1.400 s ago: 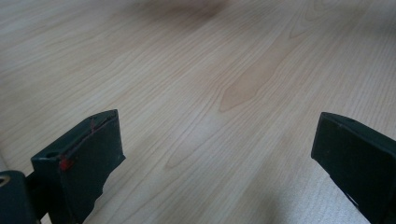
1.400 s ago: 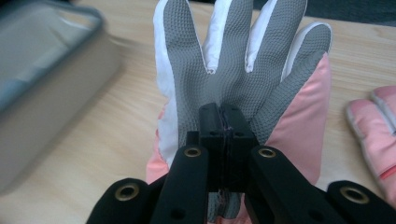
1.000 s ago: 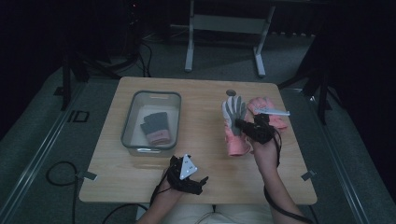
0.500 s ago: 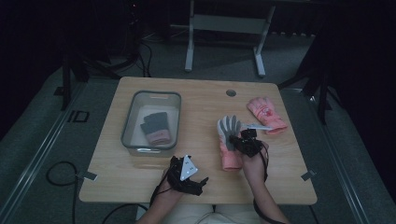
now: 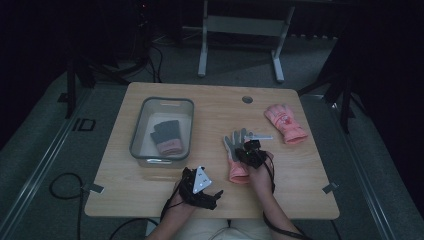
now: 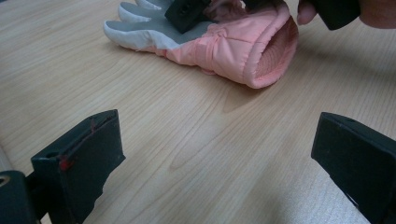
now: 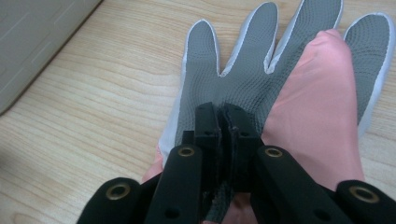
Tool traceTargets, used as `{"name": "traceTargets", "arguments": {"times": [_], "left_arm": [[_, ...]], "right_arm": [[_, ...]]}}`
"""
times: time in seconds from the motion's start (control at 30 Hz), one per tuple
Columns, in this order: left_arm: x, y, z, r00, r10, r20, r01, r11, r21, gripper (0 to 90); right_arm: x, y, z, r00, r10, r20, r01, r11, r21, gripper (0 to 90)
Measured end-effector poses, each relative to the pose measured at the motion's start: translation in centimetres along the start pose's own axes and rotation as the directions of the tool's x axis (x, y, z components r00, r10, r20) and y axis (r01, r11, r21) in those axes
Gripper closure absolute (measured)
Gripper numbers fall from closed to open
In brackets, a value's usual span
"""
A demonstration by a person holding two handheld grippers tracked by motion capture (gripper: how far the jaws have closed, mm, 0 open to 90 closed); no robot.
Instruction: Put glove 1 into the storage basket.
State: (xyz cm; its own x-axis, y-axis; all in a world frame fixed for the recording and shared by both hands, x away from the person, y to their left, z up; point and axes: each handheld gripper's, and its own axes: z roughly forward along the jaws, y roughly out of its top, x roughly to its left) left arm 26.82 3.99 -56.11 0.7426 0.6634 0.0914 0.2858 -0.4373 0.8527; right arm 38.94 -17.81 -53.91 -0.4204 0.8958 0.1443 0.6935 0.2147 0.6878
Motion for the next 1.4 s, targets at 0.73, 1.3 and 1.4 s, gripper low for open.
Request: {"name": "traceTargets", "arguments": {"times": [0.73,1.3,1.4], "left_arm": [[0.0,-0.1,-0.1,0.9999,0.006,0.015,-0.006,0.9994,-0.033,1.5],[0.1,-0.2,0.0,0.9999,-0.011,-0.004,0.011,0.9995,-0.03,1.6],[0.0,-0.2,0.0,0.9999,-0.011,-0.003,0.011,0.9995,-0.029,1.6]], "right_arm": [[-14.6,5.9,-6.0,0.9767,-0.17,0.131,0.191,0.967,-0.169,69.4],[-22.1,7.9,-1.0,0.978,-0.134,0.16,0.139,0.99,-0.022,52.5],[-22.2,7.8,-0.7,0.9757,-0.148,0.162,0.151,0.989,-0.003,52.5]]}}
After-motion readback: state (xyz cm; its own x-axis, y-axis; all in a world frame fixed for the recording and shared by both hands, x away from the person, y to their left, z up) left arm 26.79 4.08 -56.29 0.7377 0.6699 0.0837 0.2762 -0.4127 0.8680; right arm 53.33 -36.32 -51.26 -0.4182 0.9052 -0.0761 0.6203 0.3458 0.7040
